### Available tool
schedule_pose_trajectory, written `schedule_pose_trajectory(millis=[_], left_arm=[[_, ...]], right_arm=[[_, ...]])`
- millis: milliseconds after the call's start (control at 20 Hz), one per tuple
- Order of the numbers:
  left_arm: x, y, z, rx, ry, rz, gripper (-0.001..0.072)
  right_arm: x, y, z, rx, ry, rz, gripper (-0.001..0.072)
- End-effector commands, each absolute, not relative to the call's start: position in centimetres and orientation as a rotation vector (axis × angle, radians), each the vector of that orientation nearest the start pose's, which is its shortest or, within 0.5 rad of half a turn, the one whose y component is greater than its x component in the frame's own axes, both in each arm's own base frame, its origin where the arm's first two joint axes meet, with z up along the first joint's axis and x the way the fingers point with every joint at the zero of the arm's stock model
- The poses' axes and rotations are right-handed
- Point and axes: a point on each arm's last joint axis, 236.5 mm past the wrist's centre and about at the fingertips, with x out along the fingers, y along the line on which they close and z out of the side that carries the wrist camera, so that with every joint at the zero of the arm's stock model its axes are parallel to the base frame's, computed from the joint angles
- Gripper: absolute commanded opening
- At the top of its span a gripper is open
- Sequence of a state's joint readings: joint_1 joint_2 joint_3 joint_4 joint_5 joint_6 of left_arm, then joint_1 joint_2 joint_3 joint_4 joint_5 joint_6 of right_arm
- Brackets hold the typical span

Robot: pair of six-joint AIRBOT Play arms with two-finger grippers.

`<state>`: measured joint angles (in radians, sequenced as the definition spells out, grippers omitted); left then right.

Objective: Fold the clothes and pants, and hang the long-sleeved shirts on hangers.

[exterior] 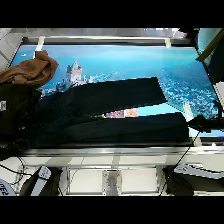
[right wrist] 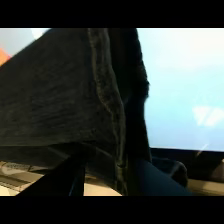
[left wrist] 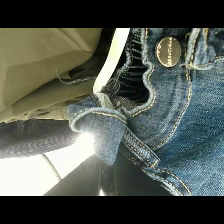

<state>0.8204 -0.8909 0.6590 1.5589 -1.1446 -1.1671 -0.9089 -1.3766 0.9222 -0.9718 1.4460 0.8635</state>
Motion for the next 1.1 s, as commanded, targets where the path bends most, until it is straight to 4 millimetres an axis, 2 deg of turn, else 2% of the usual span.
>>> schedule_pose_trajectory(millis=[0, 150, 200, 250, 450, 500, 550, 650, 750, 850, 950, 1000, 1050], left_arm=[[17.2, 18.1, -4.0, -0.240, 1.378, 0.399, 0.0041], [17.2, 18.1, -4.0, -0.240, 1.378, 0.399, 0.0041], [17.2, 18.1, -4.0, -0.240, 1.378, 0.399, 0.0041], [17.2, 18.1, -4.0, -0.240, 1.379, 0.399, 0.0041], [17.2, 18.1, -4.0, -0.243, 1.379, 0.401, 0.0041], [17.2, 18.1, -4.0, -0.243, 1.379, 0.401, 0.0040], [17.2, 18.1, -4.0, -0.243, 1.378, 0.401, 0.0041], [17.5, 18.0, -3.9, -0.251, 1.369, 0.398, 0.0040], [19.4, 18.2, -2.2, -0.290, 1.290, 0.402, 0.0040], [23.0, 19.0, 2.1, -0.314, 1.136, 0.403, 0.0039], [26.5, 19.8, 7.5, -0.341, 0.959, 0.407, 0.0039], [27.4, 19.8, 9.5, -0.342, 0.908, 0.397, 0.0039], [27.5, 19.7, 10.4, -0.341, 0.901, 0.392, 0.0039]], right_arm=[[28.0, -12.5, -4.5, 0.757, 1.211, 0.184, 0.0271], [27.6, -11.9, -5.5, 0.694, 1.271, 0.195, 0.0268], [27.4, -11.4, -5.7, 0.674, 1.295, 0.210, 0.0223], [27.3, -10.9, -6.0, 0.655, 1.316, 0.223, 0.0135], [26.5, -9.7, -6.5, 0.586, 1.396, 0.264, 0.0107], [26.3, -9.6, -6.4, 0.591, 1.401, 0.271, 0.0083], [25.9, -9.5, -6.4, 0.593, 1.414, 0.277, 0.0022], [25.8, -9.5, -6.1, 0.596, 1.421, 0.276, 0.0021], [27.6, -10.4, -4.1, 0.579, 1.358, 0.257, 0.0021], [30.7, -12.5, -0.1, 0.522, 1.247, 0.222, 0.0021], [33.9, -14.7, 5.1, 0.449, 1.120, 0.176, 0.0020], [34.7, -15.5, 7.2, 0.404, 1.081, 0.169, 0.0020], [34.7, -15.5, 8.6, 0.377, 1.075, 0.184, 0.0020]])
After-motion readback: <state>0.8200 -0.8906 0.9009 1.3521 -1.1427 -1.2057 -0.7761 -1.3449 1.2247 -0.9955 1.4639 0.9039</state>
